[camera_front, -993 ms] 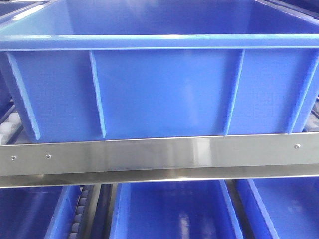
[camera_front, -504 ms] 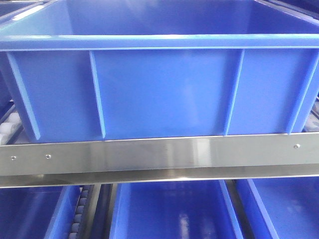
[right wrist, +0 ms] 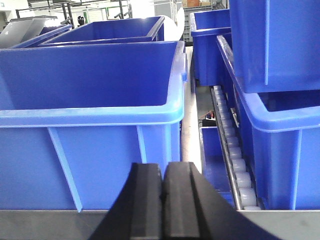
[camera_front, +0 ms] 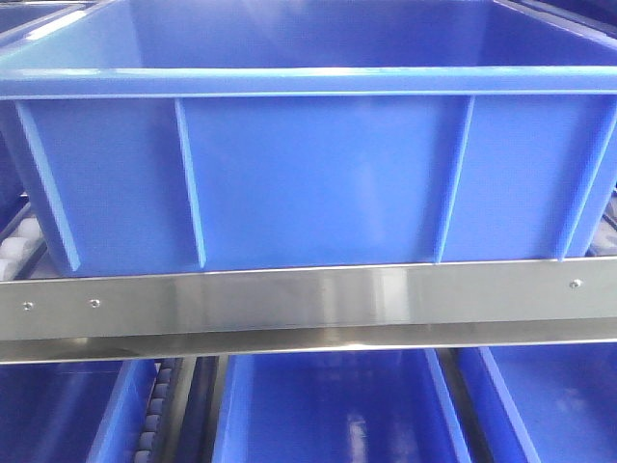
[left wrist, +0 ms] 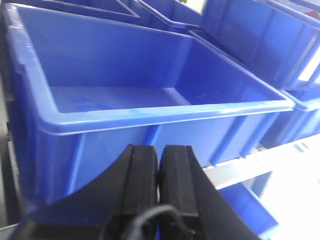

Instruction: Grab silver tray and place in blue box

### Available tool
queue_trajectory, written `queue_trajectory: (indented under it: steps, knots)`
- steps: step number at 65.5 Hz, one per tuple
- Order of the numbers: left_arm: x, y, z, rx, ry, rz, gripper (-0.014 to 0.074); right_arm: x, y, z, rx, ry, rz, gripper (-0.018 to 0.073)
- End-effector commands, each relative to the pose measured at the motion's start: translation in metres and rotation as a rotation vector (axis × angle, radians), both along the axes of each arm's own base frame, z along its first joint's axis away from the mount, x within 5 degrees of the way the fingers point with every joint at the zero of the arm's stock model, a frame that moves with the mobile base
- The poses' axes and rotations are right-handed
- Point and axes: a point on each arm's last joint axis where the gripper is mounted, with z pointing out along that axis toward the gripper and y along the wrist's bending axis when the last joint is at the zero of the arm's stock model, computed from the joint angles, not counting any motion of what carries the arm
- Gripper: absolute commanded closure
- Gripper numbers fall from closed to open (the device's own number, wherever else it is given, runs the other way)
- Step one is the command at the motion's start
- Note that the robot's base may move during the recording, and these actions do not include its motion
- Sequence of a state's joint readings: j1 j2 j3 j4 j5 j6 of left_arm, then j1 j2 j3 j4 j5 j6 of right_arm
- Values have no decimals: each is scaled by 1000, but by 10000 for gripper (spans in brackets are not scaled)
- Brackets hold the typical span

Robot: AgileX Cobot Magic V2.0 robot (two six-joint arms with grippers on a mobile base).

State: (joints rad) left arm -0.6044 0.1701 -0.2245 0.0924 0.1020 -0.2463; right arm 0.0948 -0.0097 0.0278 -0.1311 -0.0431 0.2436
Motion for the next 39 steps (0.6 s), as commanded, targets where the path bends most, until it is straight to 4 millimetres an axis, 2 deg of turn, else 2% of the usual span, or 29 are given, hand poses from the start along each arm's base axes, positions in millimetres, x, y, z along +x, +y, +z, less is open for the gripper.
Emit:
queue_trajectory:
  steps: [1,11,27,39]
  knots:
    - [-1,4,11,-14,-130,60,602,-4,0,15,-1,-123,4,507]
    - [1,14,-10,103,-237,236,603,-4,0,15,-1,-123,4,507]
    - [2,26,-37,139,-206,443,603,-4,0,15,-1,-123,4,507]
    - [4,31,-64,176,-169,521,602,-4,0,15,-1,-123,4,507]
